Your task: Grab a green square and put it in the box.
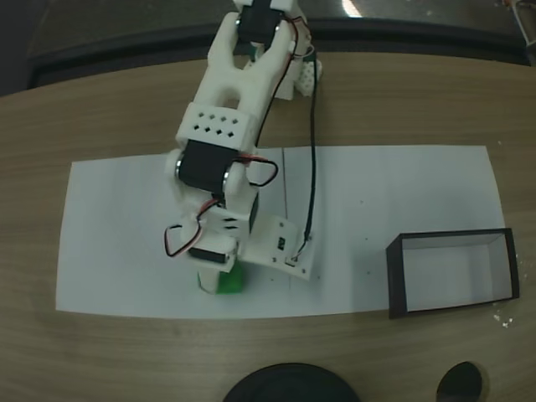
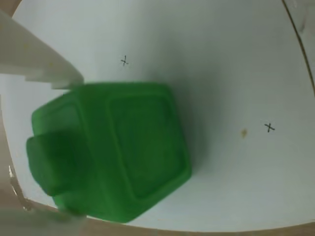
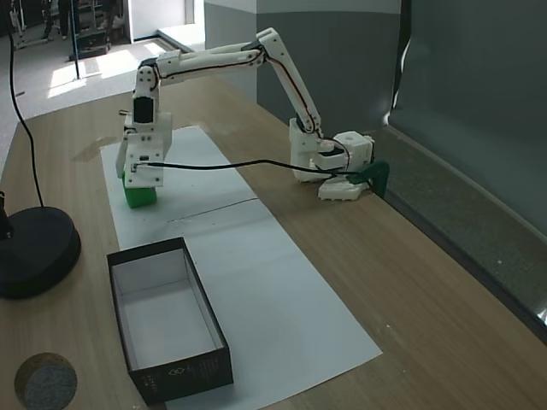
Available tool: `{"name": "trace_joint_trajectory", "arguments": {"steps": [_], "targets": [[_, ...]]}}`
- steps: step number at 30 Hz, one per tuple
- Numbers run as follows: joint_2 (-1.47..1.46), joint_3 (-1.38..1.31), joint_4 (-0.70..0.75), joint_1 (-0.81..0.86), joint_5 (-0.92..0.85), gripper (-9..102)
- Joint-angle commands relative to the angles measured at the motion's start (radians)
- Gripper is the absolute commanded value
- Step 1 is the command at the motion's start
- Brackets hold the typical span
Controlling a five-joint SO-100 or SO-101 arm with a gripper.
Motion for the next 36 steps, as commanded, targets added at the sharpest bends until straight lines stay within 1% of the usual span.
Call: {"name": "trace_joint_trajectory", "arguments": {"steps": [1,2,7,10,13,16,20,24,26,29,36], "targets": [[0.017,-0.054,0.003,0.002,0.008,4],[0.017,-0.055,0.002,-0.006,0.006,1],[0.044,-0.067,0.009,-0.06,0.006,1],[0.121,-0.121,0.049,-0.121,0.008,1],[0.242,-0.227,0.132,-0.216,0.008,1],[0.379,-0.354,0.224,-0.35,-0.002,1],[0.508,-0.456,0.284,-0.535,-0.046,1],[0.511,-0.453,0.278,-0.664,-0.066,1],[0.46,-0.453,0.241,-0.707,-0.066,1],[0.357,-0.462,0.173,-0.75,-0.066,1],[0.166,-0.463,0.115,-0.819,-0.057,1]]}}
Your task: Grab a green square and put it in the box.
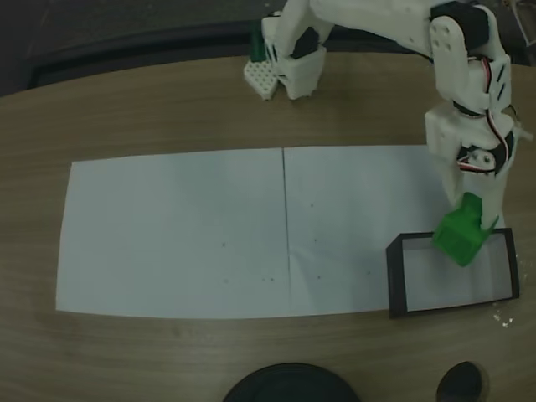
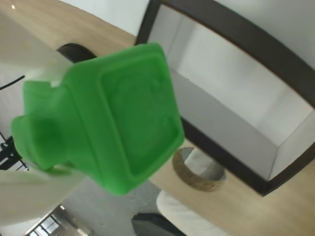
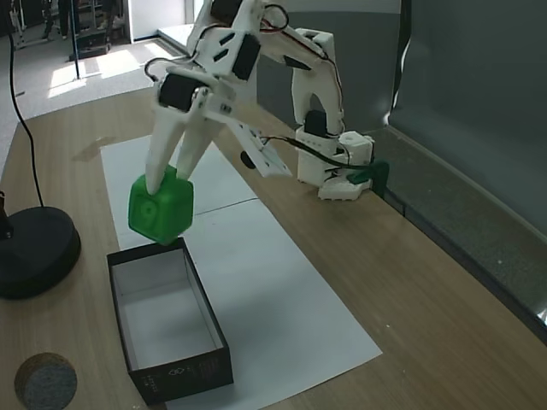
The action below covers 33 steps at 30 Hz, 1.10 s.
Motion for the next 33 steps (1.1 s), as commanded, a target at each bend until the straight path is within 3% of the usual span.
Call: {"name": "trace_joint_trajectory", "arguments": {"steps": [1,7,13,20,23,27,33], "targets": [[-0.017,-0.06,-0.041,-0.005,0.009,1],[-0.092,-0.058,-0.072,-0.02,0.055,4],[-0.123,-0.06,-0.064,-0.02,0.054,25],[-0.078,-0.052,-0.054,-0.011,0.057,26],[-0.006,-0.061,0.014,0.0,0.052,21],[0.186,-0.06,0.118,0.063,0.057,-1],[0.641,-0.032,0.253,0.183,0.092,0]]}}
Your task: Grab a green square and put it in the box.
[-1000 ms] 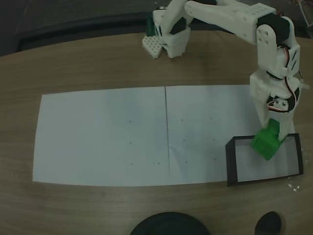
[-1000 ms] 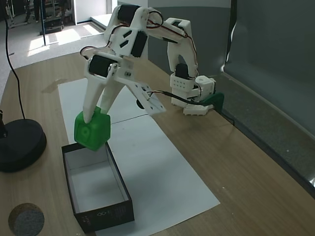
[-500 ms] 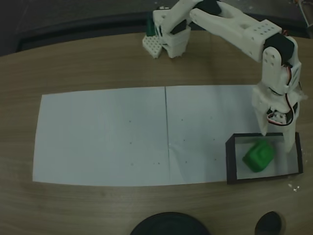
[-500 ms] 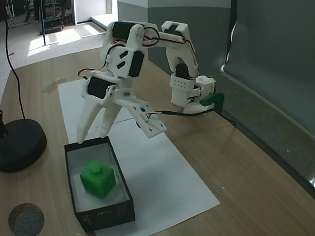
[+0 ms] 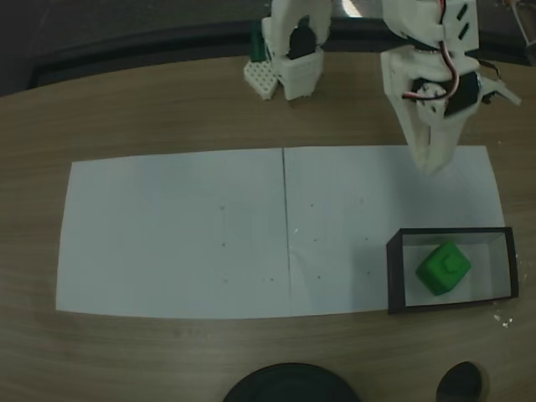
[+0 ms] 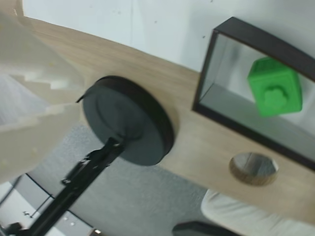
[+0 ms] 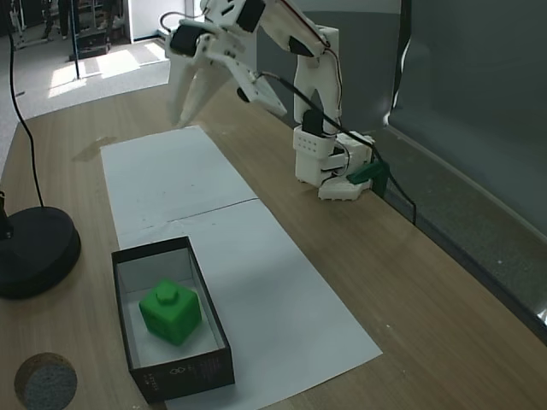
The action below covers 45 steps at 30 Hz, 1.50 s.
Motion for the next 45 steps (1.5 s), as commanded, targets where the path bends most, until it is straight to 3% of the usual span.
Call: {"name": "trace_joint_trajectory", "arguments": {"steps": [1,9,22,30,35,45], "targets": [[0.377,-0.005,0.014,0.064,0.051,0],[1.051,0.543,-0.025,0.299,0.064,0],[1.79,1.39,-0.322,0.328,0.006,0],[1.81,1.532,-0.334,0.333,0.014,0],[1.809,1.628,-0.408,0.419,0.006,0],[1.809,2.089,-0.574,0.445,0.012,0]]}}
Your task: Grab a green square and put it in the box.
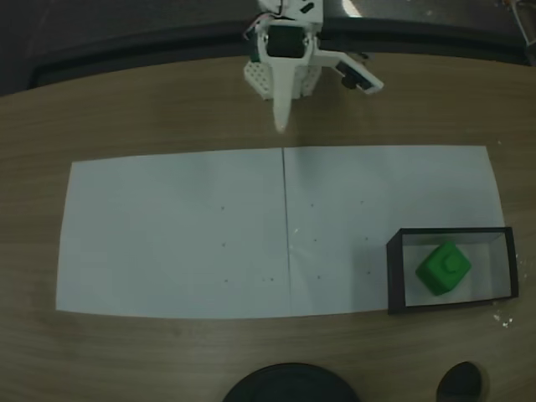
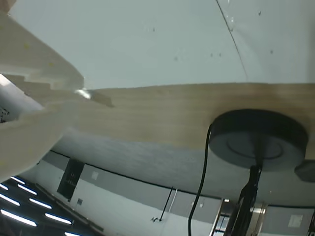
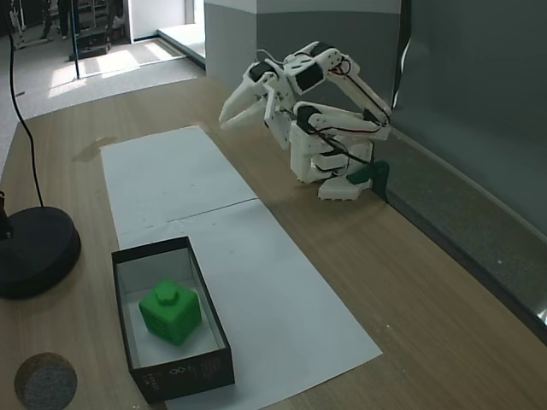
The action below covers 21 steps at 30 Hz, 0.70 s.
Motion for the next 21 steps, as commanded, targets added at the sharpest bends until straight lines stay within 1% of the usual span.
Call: {"name": "trace_joint_trajectory", "arguments": {"steps": [1,6,9,14,21], "targets": [[0.02,0.132,-0.054,-0.006,0.005,0],[0.02,0.281,-0.06,-0.052,0.006,0],[0.018,0.275,-0.04,-0.084,0.006,0],[0.018,0.235,0.118,-0.132,0.04,0],[0.018,0.235,0.112,-0.117,0.067,0]]}}
